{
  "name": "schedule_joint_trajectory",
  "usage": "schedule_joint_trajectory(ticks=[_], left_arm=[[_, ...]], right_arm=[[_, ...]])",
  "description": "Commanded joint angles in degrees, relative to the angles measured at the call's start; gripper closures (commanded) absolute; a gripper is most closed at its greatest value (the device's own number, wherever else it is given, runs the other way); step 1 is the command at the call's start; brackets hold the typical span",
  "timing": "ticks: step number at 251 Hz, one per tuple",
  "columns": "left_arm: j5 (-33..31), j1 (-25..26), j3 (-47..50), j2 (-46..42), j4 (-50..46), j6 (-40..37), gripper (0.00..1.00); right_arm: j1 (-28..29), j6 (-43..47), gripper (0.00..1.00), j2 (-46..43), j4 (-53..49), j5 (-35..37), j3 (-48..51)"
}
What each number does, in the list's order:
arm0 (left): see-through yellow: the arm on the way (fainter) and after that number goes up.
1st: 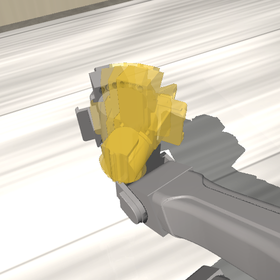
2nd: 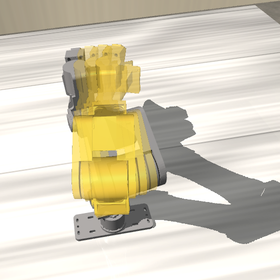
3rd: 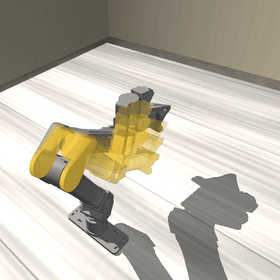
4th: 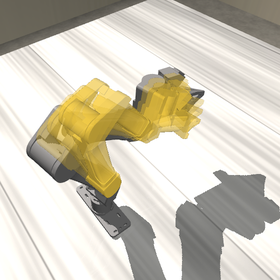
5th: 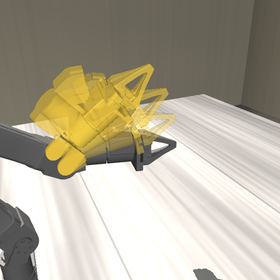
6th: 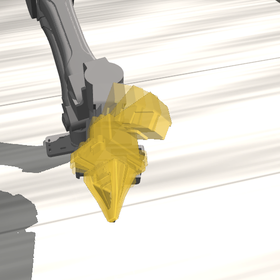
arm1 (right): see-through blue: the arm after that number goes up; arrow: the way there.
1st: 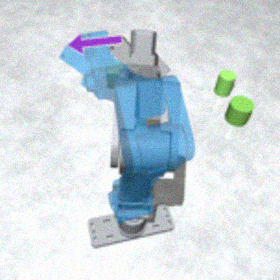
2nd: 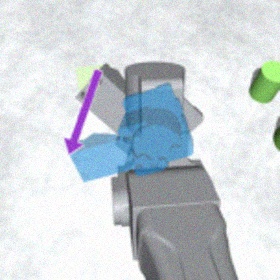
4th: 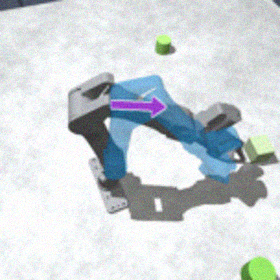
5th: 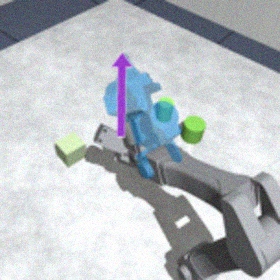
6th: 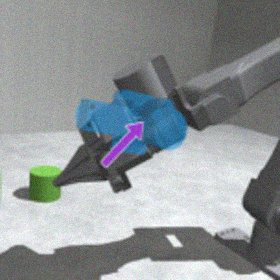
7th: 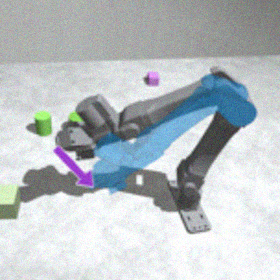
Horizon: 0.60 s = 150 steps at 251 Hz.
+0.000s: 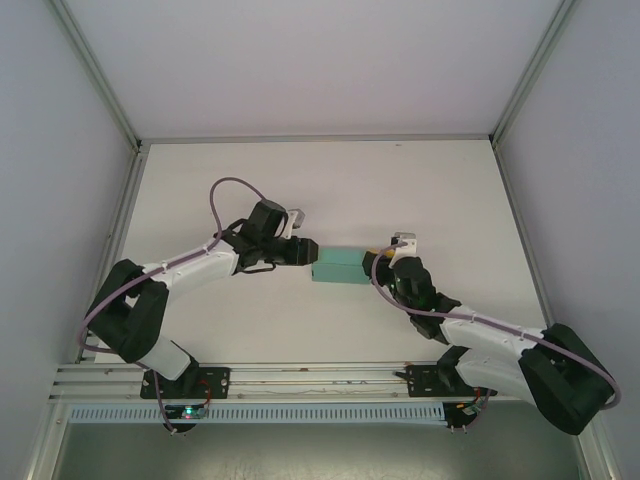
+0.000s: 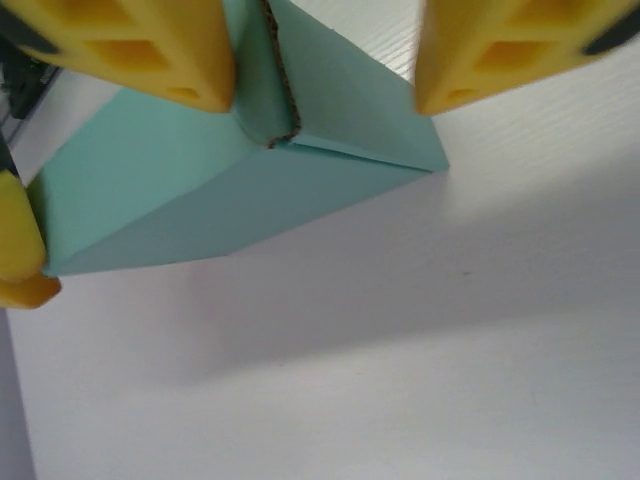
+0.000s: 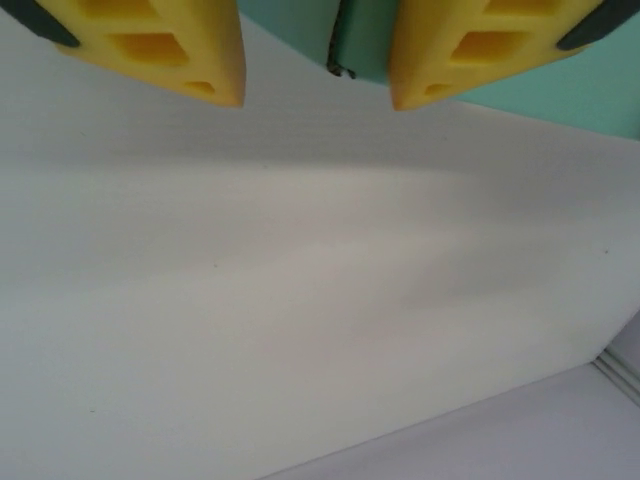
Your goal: Assemble paper box
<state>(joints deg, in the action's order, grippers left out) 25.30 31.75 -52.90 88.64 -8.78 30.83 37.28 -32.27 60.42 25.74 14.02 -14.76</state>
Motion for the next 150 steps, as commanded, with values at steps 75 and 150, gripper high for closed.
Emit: schedule_joint_trajectory(ticks=[75, 150], left_arm=[[-10.1, -0.3, -10.9, -1.3, -12.2, -6.4, 0.0], [-31.4, -3.6, -5.8, -14.7, -17.8, -5.2, 0.0]], right_arm=[[-0.9, 10.8, 0.09, -2.1, -24.1, -6.5, -17.6], [-1.7, 49.1, 0.02, 7.6, -40.9, -28.4, -33.0]])
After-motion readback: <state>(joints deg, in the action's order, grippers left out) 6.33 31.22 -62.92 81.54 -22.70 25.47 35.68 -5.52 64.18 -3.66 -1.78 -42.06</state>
